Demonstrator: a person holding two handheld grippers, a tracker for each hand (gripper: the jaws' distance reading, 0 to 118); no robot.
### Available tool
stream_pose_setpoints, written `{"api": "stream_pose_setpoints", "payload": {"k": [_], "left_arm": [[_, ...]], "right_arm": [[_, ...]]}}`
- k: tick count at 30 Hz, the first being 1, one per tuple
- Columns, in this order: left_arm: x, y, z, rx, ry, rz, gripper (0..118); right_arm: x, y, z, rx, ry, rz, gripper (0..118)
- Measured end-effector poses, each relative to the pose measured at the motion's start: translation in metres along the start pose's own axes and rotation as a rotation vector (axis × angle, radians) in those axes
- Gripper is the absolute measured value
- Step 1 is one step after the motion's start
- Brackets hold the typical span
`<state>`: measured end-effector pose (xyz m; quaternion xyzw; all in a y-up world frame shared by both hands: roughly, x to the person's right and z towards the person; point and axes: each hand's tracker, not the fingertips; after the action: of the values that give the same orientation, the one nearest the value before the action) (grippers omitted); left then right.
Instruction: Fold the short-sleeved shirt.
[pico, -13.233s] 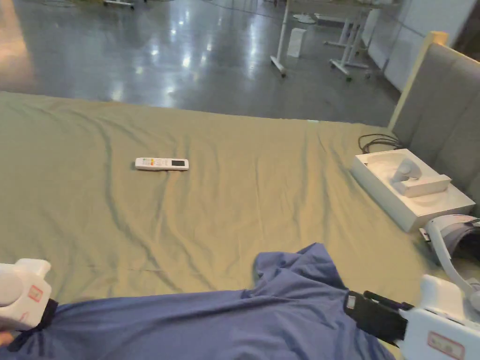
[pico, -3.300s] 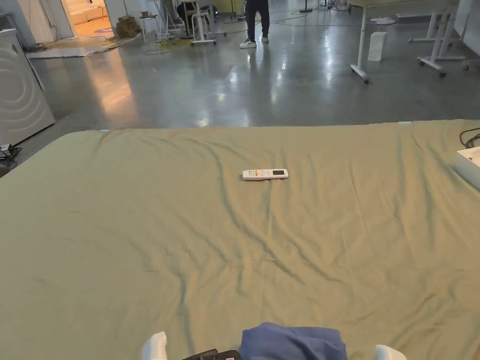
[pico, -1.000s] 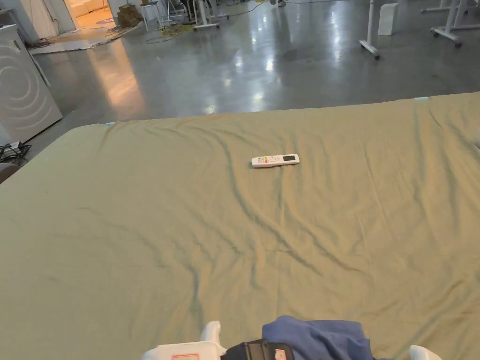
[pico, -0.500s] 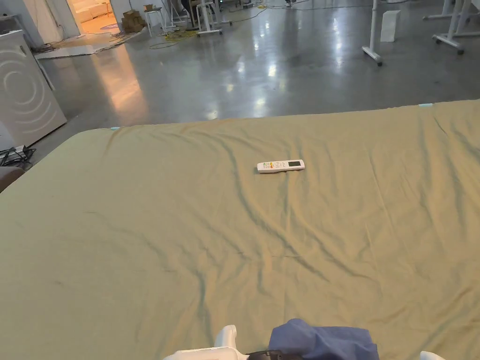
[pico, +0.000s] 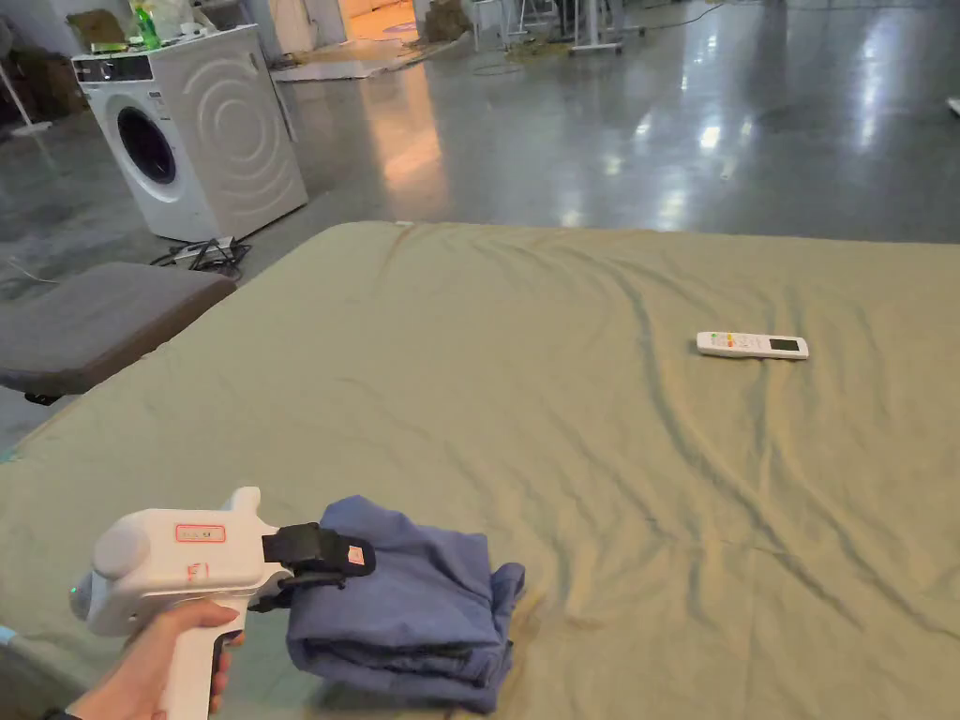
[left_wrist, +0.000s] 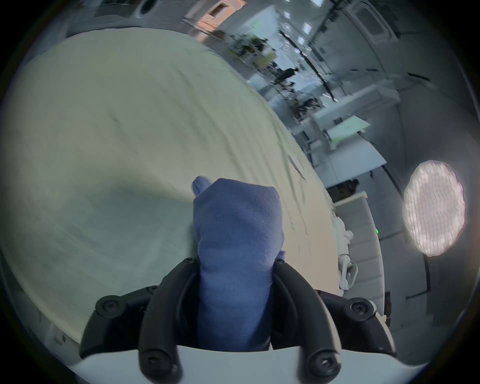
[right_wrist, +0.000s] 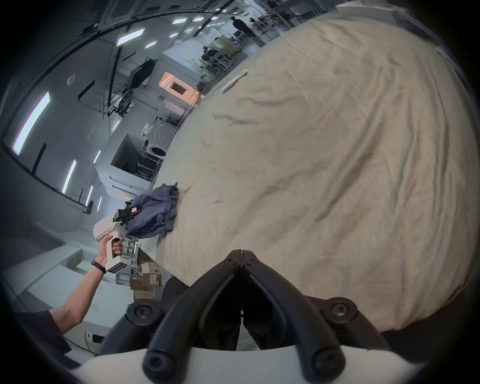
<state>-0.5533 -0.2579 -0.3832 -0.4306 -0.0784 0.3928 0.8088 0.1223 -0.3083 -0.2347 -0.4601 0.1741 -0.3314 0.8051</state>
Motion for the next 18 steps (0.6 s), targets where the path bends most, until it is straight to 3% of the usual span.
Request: {"api": "stream_pose_setpoints", "payload": {"k": [1, 5, 9, 10, 12, 18], "left_arm": [[-0.005, 0.007, -0.005, -0.027, 0.010, -0.016, 37], [-0.013, 0.018, -0.019, -0.055, 0.167, -0.061, 77], [-0.002, 0.034, 0.016, -0.065, 0.410, -0.227, 77], [0.012, 0.030, 0.033, -0.029, 0.504, -0.325, 77], [0.048, 0.013, 0.068, 0.145, 0.537, -0.533, 77], [0.161, -0.065, 0.144, 0.262, 0.059, -0.591, 77]], "right_arm": [[0.003, 0.000, -0.002, -0.005, -0.005, -0.013, 0], [0.007, 0.003, -0.001, -0.031, -0.043, -0.009, 0], [0.006, 0.011, 0.020, 0.016, -0.071, 0.046, 0], [0.007, 0.012, 0.027, 0.035, -0.074, 0.054, 0], [0.011, 0.014, 0.042, 0.069, -0.082, 0.062, 0], [-0.014, 0.020, 0.099, 0.241, -0.074, 0.157, 0]]}}
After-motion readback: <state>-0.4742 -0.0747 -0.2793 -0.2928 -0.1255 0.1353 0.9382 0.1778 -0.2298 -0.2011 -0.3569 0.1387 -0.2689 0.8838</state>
